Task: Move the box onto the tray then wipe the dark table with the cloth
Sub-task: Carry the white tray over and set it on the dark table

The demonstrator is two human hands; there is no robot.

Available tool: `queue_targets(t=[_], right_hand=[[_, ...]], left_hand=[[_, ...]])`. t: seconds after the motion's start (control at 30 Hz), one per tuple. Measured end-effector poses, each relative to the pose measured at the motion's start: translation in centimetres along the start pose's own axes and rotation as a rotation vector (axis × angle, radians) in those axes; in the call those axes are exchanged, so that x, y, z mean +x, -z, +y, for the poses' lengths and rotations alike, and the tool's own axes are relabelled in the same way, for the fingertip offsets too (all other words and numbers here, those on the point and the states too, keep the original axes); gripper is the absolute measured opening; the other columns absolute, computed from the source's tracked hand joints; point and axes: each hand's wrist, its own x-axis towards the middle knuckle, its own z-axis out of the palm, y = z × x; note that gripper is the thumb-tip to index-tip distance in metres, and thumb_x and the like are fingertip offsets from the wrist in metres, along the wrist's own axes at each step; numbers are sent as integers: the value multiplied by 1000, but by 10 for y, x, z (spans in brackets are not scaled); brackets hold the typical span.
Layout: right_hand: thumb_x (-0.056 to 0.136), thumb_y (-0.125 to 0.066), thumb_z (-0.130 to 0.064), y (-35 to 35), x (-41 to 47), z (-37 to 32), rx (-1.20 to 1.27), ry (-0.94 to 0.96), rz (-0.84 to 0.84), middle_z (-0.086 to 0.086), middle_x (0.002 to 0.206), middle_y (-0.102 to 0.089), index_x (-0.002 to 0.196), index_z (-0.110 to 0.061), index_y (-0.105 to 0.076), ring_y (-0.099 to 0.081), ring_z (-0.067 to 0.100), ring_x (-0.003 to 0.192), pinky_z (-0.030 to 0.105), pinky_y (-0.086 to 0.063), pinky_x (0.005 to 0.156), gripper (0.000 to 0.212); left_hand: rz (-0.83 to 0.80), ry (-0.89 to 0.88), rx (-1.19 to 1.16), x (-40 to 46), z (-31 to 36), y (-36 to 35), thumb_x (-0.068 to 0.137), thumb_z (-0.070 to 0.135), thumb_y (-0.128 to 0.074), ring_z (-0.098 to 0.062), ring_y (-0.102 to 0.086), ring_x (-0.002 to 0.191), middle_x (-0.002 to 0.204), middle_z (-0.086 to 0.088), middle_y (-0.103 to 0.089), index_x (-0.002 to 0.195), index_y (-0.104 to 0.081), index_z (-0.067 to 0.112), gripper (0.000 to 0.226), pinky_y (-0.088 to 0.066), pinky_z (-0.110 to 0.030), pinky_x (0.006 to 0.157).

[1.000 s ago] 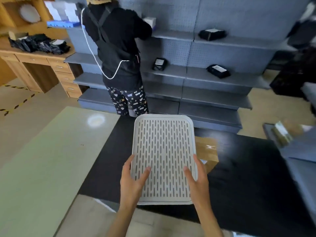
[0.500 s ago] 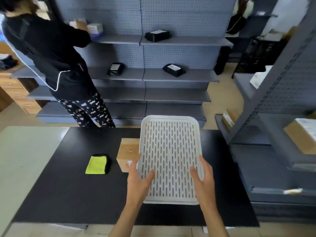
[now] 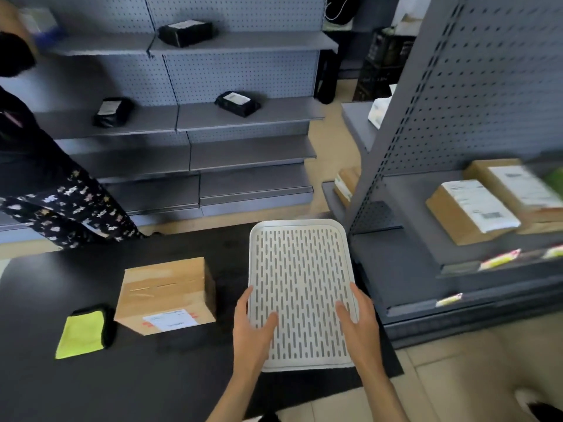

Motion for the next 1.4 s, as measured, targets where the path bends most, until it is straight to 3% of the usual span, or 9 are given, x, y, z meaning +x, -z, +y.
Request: queue_targets(t=[0.17,0.4,0.53,0.6,0.87,1.0,1.17,1.3,1.4], right_hand=[[101,-61,-37,7,37,17,-62,-82,-2,-13,144,-45,149,-39,-45,-51,8,128,36,-43,111,51],[102,-60,-33,13,88,42,-91,-184,-77,-11,145,-45,150,-39,-42,-50,7,127,32,-41,110,52],[102,-60,-34,19,116,61,-97,-284,-140,-11,148,-45,154,-33,-41,-49,11,134,39,-41,115,55],[102,-61,-35,23,132,73,-114,-310,-170,-13,147,-46,155,-33,-40,-48,9,132,33,-41,112,57],[102,-61,-35,40,186,107,-136,-353,-268,-19,142,-44,156,-33,-38,-42,3,129,26,-35,108,59],[101,-61,-36,47,201,117,-157,-345,-315,-15,146,-45,156,-33,-37,-43,2,128,25,-36,106,60],[101,-62,-35,48,213,127,-175,-324,-349,-9,159,-41,158,-31,-35,-42,7,136,30,-37,111,63],[101,-61,-36,46,216,133,-173,-335,-367,-7,166,-31,160,-29,-31,-33,16,151,37,-32,121,66],[101,-61,-37,41,217,137,-177,-344,-371,-6,168,-29,161,-29,-28,-31,19,152,46,-32,123,69]], left_hand=[[-19,86,-9,33,-16,-37,85,32,-76,-8,-60,119,133,16,-56,141,-39,45,68,-52,-45,103],[-14,167,-22,65,-36,-79,86,33,-76,0,-59,115,131,20,-56,138,-42,45,64,-46,-20,87],[12,225,-2,77,-50,-102,87,32,-75,-3,-59,117,132,19,-56,142,-43,40,65,-51,-32,97],[38,239,5,82,-56,-117,87,33,-76,-3,-61,116,131,20,-58,141,-43,42,64,-53,-36,99],[117,298,24,93,-68,-169,87,33,-75,3,-60,115,130,25,-57,140,-44,43,62,-52,-27,93],[130,316,42,95,-70,-185,89,31,-75,-5,-60,119,133,18,-57,144,-42,38,64,-52,-31,97],[130,329,70,100,-71,-194,90,30,-75,-6,-61,117,133,16,-58,146,-40,35,66,-52,-28,95],[86,361,75,108,-71,-194,90,28,-75,0,-61,110,126,20,-57,147,-39,35,68,-50,-14,82],[63,377,88,113,-73,-191,89,26,-76,0,-62,110,125,22,-58,145,-38,37,68,-51,-12,75]])
